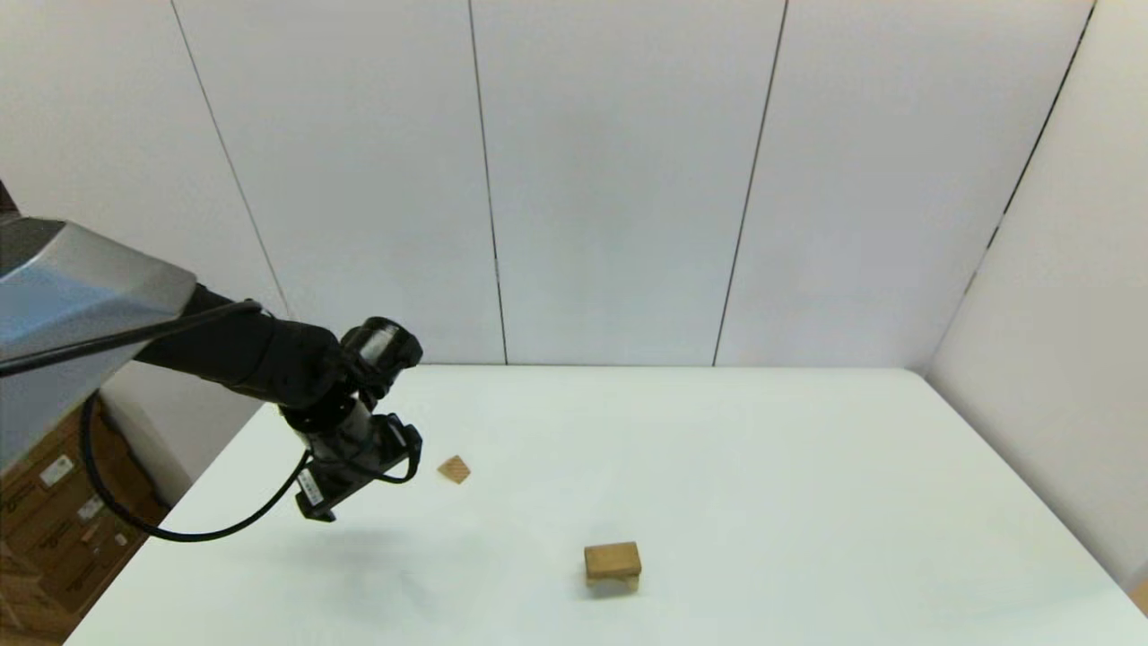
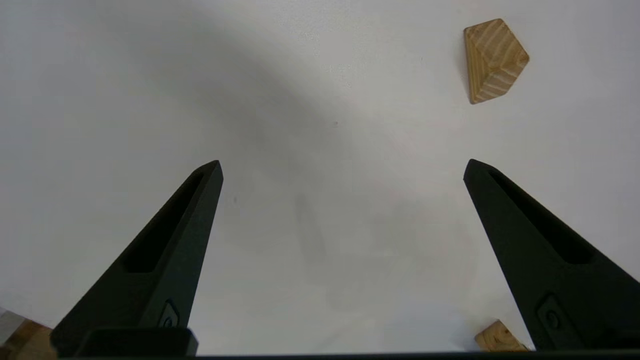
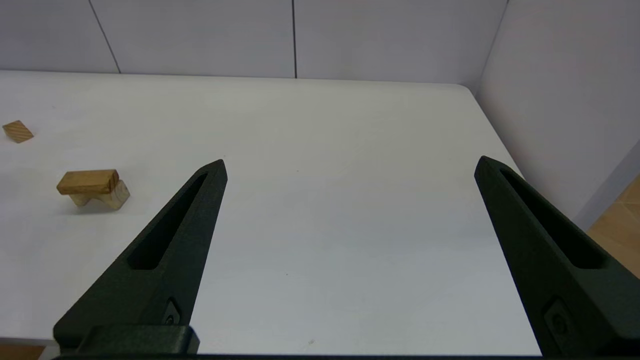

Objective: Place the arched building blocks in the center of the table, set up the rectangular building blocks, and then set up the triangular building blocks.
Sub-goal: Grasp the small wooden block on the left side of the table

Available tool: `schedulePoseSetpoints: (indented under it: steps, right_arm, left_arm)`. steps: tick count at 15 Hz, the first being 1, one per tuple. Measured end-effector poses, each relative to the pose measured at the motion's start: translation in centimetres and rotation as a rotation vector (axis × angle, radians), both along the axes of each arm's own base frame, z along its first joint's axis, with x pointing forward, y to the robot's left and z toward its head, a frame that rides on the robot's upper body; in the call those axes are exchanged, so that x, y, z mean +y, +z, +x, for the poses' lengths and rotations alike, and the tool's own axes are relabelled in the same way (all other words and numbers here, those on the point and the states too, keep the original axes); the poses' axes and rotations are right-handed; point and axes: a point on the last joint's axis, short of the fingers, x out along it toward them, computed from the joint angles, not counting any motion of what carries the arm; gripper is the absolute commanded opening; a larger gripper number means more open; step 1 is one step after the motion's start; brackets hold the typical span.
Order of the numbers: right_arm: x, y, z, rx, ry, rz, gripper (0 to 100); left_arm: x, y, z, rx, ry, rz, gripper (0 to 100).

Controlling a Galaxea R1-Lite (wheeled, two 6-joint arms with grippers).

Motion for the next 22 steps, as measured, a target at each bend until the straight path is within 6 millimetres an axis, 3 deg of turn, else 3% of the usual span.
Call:
schedulePoseSetpoints:
  steps: [7, 15, 22]
  right_arm:
    - [0.0, 0.0, 0.0, 0.000, 0.000, 0.000, 100]
    - [0.0, 0.0, 0.0, 0.000, 0.000, 0.000, 100]
    - [0.0, 0.0, 0.0, 0.000, 0.000, 0.000, 100]
  left_arm:
    - [-0.8, -1.0, 2.4, 0.003, -0.024, -0.064, 100]
    - [-1.4, -2.6, 3.3, 0.030, -0.025, -0.066, 100]
    - [-3.3, -3.5, 4.0, 0.031, -0.047, -0.091, 100]
